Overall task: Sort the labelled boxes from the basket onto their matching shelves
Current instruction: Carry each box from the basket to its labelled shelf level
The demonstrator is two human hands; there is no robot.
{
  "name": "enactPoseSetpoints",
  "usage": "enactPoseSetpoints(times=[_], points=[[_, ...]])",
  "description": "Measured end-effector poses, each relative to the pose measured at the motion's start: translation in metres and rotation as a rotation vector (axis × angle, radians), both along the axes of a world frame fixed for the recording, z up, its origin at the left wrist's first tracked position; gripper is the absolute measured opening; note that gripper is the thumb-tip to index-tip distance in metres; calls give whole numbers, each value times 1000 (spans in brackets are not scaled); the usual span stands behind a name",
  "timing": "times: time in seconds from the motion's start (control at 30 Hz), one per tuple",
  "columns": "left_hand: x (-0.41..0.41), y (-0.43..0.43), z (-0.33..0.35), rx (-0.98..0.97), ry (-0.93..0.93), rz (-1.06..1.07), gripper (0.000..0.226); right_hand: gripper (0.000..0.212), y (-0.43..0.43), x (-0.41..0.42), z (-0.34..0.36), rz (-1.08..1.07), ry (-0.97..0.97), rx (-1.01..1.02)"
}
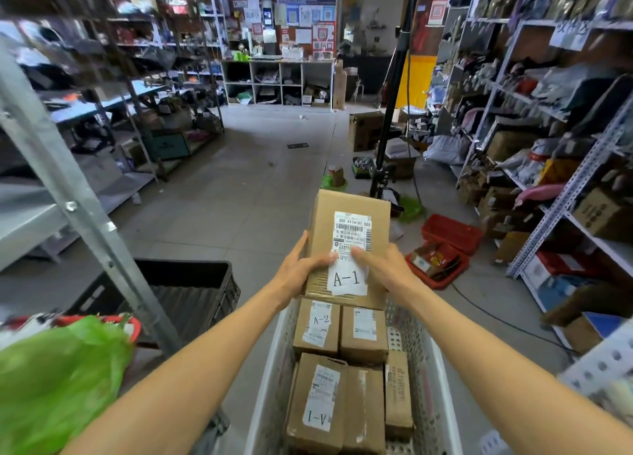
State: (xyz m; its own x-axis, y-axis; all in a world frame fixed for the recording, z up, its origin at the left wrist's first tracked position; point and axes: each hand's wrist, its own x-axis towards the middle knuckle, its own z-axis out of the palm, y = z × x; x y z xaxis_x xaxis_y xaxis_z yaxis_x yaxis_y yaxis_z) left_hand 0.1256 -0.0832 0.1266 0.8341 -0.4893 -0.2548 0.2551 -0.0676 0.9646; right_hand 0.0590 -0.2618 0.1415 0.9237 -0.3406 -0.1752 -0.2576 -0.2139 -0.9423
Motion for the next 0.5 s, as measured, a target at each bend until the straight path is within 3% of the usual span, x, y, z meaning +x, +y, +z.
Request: enactPoseSetpoints(times=[0.1, 0.23, 0.5], points=[[-11, 8, 7, 41, -21, -51, 70, 70, -2, 5, -27, 25, -56, -21], [-25, 23, 14, 127, -187, -52, 93, 87, 16, -11, -18, 4, -122, -34], [-61, 63, 22, 121, -343, -145, 104, 75, 66, -83, 17, 2, -217, -88]])
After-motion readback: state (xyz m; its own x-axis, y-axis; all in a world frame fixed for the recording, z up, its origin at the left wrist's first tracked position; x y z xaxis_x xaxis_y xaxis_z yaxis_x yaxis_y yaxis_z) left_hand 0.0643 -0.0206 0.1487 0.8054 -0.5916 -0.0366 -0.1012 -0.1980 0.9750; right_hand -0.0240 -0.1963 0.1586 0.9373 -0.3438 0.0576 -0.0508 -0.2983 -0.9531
